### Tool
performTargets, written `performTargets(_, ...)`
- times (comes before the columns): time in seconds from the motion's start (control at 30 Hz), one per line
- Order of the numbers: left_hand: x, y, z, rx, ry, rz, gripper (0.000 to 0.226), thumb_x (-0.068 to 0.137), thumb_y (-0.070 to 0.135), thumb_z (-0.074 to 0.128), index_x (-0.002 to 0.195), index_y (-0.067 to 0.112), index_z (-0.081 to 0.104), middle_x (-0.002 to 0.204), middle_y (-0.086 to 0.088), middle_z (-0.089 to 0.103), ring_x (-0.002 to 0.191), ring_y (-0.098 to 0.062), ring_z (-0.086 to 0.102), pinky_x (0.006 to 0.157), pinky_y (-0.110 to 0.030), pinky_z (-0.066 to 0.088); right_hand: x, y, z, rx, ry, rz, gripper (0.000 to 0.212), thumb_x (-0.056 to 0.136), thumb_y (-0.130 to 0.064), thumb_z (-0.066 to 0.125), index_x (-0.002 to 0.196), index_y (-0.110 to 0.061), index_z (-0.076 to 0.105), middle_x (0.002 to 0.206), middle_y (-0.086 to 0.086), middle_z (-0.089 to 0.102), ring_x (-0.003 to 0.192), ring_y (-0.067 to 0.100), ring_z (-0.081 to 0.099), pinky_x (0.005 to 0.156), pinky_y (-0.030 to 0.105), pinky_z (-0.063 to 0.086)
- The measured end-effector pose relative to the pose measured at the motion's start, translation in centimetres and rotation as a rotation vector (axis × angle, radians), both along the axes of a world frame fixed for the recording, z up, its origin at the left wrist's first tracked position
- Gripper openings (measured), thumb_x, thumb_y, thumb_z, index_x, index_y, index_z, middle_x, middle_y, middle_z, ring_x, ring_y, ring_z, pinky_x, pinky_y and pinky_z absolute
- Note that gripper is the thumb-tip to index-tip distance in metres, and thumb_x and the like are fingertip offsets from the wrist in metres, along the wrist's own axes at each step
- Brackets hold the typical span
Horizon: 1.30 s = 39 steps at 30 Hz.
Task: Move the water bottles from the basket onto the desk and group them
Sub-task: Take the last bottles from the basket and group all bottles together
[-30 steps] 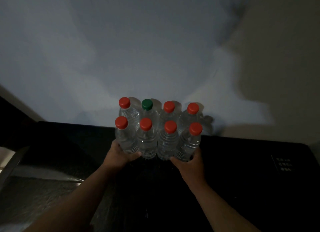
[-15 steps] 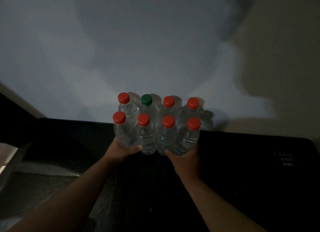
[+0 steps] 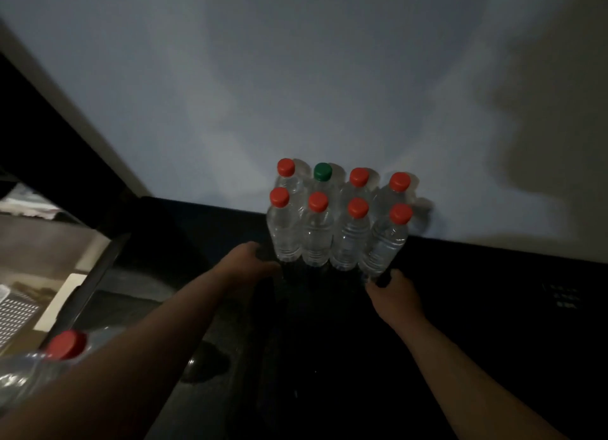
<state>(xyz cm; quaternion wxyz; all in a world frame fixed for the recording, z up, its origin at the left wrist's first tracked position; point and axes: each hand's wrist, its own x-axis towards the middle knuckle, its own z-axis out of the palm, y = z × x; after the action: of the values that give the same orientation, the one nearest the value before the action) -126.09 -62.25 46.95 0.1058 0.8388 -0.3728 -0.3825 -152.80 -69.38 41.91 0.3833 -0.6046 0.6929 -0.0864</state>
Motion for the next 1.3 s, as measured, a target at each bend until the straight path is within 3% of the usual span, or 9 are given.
performTargets(0.13, -2.2, 4.5, 5.8, -0.132, 0.018, -0.176, 0.038, 0.085, 0.032, 0.068, 0.117, 0.013, 0.061, 0.112, -0.004, 0.065, 0.103, -0.019, 0.062, 0.089, -0.031, 0.05, 0.0, 4.5, 4.2, -0.006, 0.129, 0.339, 0.043, 0.087, -0.034, 0.06, 0.125, -0.015, 0.059, 0.122, 0.009, 0.065, 0.112, 0.026, 0.062, 0.095, 0.035, 0.05)
performTargets(0.23, -4.5, 9.2, 9.7, -0.273, 0.082, -0.215, 0.035, 0.084, 0.029, 0.069, 0.115, 0.016, 0.063, 0.107, 0.001, 0.068, 0.098, -0.014, 0.065, 0.09, -0.032, 0.052, 1.3, 8.1, 7.5, -0.068, 0.173, 0.486, 0.048, 0.09, -0.036, 0.059, 0.133, -0.016, 0.054, 0.133, 0.005, 0.06, 0.121, 0.023, 0.057, 0.1, 0.034, 0.047)
performTargets(0.43, -5.9, 21.2, 13.5, -0.516, 0.234, -0.053, 0.032, 0.086, 0.029, 0.067, 0.118, 0.025, 0.062, 0.105, 0.012, 0.067, 0.095, 0.004, 0.063, 0.088, -0.017, 0.051, 6.6, 15.0, 12.7, -0.16, 0.001, 0.654, 0.034, 0.086, -0.034, 0.063, 0.119, -0.026, 0.062, 0.117, -0.006, 0.068, 0.111, 0.014, 0.063, 0.098, 0.035, 0.05)
performTargets(0.57, -2.9, 29.3, 14.2, -0.638, 0.041, 0.03, 0.025, 0.086, 0.031, 0.065, 0.111, 0.028, 0.064, 0.104, 0.014, 0.065, 0.094, 0.003, 0.062, 0.083, -0.02, 0.053, 11.1, 18.8, 15.3, -0.191, -0.032, 0.809, 0.039, 0.087, -0.034, 0.063, 0.126, -0.027, 0.059, 0.127, -0.008, 0.063, 0.116, 0.01, 0.059, 0.099, 0.029, 0.048)
performTargets(0.7, 3.2, 34.0, 14.5, -0.774, -0.349, 0.342, 0.013, 0.085, 0.021, 0.066, 0.098, 0.025, 0.064, 0.092, 0.007, 0.061, 0.087, -0.014, 0.06, 0.075, -0.031, 0.05, 16.9, 21.8, 17.8, -0.213, -0.05, 0.987, 0.051, 0.09, -0.034, 0.061, 0.139, -0.03, 0.046, 0.141, -0.006, 0.051, 0.127, 0.011, 0.051, 0.102, 0.03, 0.045)
performTargets(0.8, 8.9, 34.8, 12.5, -0.654, -0.536, 0.453, 0.041, 0.084, 0.029, 0.067, 0.121, 0.013, 0.058, 0.112, -0.006, 0.058, 0.105, -0.027, 0.057, 0.089, -0.042, 0.049, 21.8, 23.7, 18.9, -0.273, -0.096, 1.062, 0.06, 0.09, -0.031, 0.061, 0.145, -0.027, 0.036, 0.148, -0.001, 0.043, 0.132, 0.017, 0.046, 0.102, 0.03, 0.041)
performTargets(0.9, 12.9, 34.5, 10.0, -0.439, -0.325, 0.422, 0.07, 0.081, 0.043, 0.068, 0.139, 0.014, 0.043, 0.136, -0.011, 0.051, 0.117, -0.029, 0.056, 0.099, -0.047, 0.047, 25.4, 24.8, 18.0, -0.194, -0.068, 1.091, 0.063, 0.09, -0.029, 0.06, 0.147, -0.027, 0.032, 0.15, 0.002, 0.038, 0.132, 0.023, 0.044, 0.104, 0.037, 0.043)
performTargets(1.07, 13.6, 34.2, 7.5, -0.495, -0.234, 0.374, 0.033, 0.078, 0.032, 0.072, 0.109, 0.024, 0.062, 0.105, 0.0, 0.07, 0.098, -0.02, 0.065, 0.083, -0.035, 0.05, 26.0, 25.5, 15.4, -0.216, -0.049, 1.026, 0.043, 0.09, -0.022, 0.061, 0.131, -0.027, 0.051, 0.125, 0.001, 0.057, 0.112, 0.02, 0.057, 0.091, 0.032, 0.049)
performTargets(1.3, 12.7, 32.8, 6.8, -0.527, -0.259, 0.277, 0.027, 0.073, 0.031, 0.077, 0.09, 0.021, 0.06, 0.086, -0.001, 0.061, 0.08, -0.021, 0.059, 0.07, -0.035, 0.045, 24.3, 25.3, 13.9, -0.298, -0.042, 0.869, 0.019, 0.081, -0.023, 0.073, 0.094, -0.024, 0.059, 0.094, -0.003, 0.058, 0.084, 0.014, 0.058, 0.071, 0.027, 0.046)
